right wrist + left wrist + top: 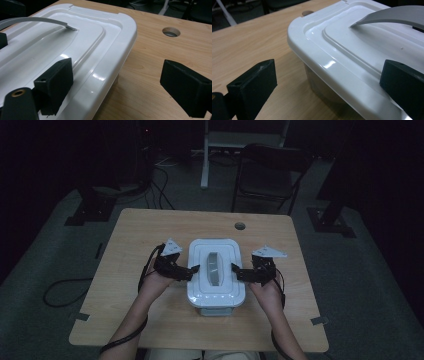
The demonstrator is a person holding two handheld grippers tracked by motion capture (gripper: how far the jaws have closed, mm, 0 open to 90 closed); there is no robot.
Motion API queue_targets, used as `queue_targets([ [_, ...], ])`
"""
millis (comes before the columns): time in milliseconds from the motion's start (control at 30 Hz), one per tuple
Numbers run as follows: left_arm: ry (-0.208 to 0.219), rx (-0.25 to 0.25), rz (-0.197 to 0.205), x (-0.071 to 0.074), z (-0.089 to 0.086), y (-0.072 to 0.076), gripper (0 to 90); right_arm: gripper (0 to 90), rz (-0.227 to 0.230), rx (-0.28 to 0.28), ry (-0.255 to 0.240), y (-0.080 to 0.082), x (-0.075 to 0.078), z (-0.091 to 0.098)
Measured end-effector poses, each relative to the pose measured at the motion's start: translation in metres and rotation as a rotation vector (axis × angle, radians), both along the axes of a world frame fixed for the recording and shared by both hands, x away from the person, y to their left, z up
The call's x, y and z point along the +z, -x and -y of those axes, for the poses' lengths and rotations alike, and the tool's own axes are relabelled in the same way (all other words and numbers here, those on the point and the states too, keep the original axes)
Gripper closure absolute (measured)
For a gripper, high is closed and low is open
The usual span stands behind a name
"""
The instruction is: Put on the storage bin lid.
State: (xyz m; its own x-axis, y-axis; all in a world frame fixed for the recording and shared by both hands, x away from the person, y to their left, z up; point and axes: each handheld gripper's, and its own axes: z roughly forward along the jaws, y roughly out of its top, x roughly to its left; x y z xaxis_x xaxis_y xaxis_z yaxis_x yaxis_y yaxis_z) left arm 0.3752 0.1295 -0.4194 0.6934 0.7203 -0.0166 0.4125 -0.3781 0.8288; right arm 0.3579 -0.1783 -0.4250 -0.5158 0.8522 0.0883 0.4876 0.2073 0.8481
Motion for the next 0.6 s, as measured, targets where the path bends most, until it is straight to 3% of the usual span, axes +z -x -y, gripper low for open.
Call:
queue_targets([
  [133,-0.042,-0.02,0.009,0.006,0.003,0.001,1.8,11.1,-0.02,0.007,-0.012,-0.001,0.004,-0.001],
  [200,-0.034,-0.037,0.032,0.007,0.001,0.001,1.7,11.1,-0.028,0.014,-0.008,-0.001,0.007,-0.002],
  [300,-0.017,-0.054,0.038,0.008,0.0,-0.001,1.6,11.0,-0.008,0.023,0.005,0.0,0.013,-0.002],
  [367,-0.034,-0.052,0.056,0.011,0.001,-0.001,1.6,11.0,0.021,0.02,-0.015,0.0,0.015,-0.002],
  [433,0.01,-0.071,0.057,0.015,0.0,-0.001,1.6,11.0,0.033,0.018,-0.042,-0.001,0.018,0.0],
  [533,0.019,-0.061,0.081,0.021,-0.003,-0.002,1.6,11.0,0.051,0.004,-0.046,-0.003,0.023,0.005],
  [600,0.043,-0.067,0.071,0.023,-0.006,-0.003,1.6,11.0,0.058,0.009,-0.052,-0.004,0.024,0.007],
])
